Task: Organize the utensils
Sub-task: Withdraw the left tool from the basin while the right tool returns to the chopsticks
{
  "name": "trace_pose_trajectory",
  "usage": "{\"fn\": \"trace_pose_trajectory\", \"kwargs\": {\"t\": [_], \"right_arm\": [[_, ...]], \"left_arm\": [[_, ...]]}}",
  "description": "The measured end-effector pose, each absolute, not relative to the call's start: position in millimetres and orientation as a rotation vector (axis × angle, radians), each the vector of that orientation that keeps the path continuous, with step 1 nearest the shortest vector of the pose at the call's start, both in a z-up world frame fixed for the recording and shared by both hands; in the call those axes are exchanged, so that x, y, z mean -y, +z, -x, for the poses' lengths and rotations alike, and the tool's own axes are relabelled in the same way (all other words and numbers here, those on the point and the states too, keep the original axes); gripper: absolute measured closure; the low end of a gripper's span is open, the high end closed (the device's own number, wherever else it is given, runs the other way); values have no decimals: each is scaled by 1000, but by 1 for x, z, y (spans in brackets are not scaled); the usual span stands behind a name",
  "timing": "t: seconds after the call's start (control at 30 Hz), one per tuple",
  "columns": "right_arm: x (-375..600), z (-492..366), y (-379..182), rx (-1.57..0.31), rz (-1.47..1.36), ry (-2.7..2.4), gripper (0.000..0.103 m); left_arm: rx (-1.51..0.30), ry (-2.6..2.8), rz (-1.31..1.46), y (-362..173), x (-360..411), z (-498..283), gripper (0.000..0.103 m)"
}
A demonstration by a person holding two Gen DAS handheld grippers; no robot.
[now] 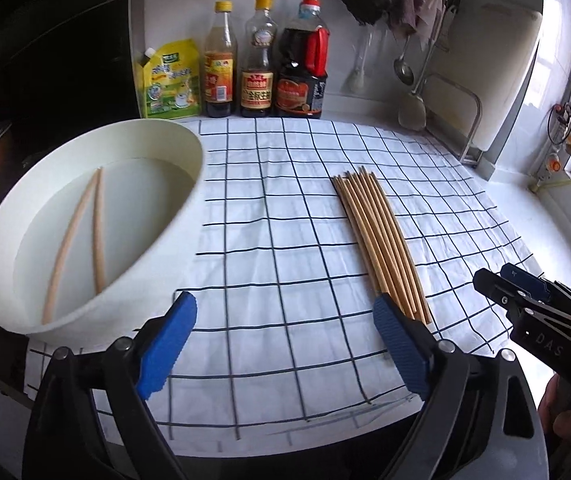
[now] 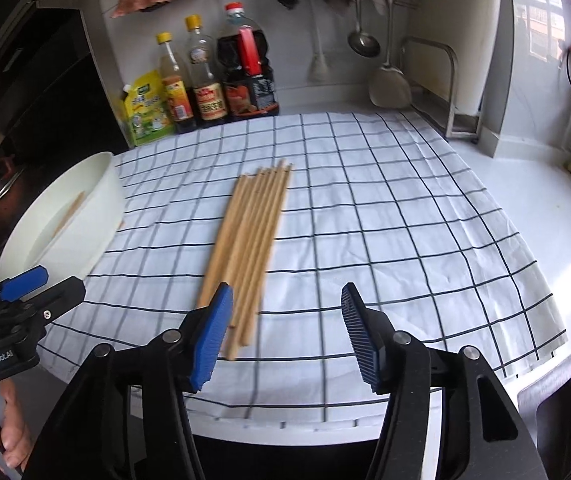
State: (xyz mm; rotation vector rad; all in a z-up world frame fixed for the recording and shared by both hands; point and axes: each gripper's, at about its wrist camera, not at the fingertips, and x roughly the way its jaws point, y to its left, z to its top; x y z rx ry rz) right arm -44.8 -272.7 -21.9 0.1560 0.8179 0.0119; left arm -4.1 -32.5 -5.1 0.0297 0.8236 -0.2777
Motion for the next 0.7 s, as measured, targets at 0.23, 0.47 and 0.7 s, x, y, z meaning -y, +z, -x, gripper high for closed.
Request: {"fn": "trace_pose_trajectory", "kwargs": {"t": [0.23,0.47,0.7], "right_arm": [[286,32,-32,-838,-160,12,49],[297,12,-37,-842,-201,36,49],[295,-8,-34,-838,-180,65,49]], "left_arm": [[-850,-288,-36,-19,48,-5,14],[-853,-281,-63,-23,63,-13,14],[-854,-269,-61,-24,70,-21,14]]}}
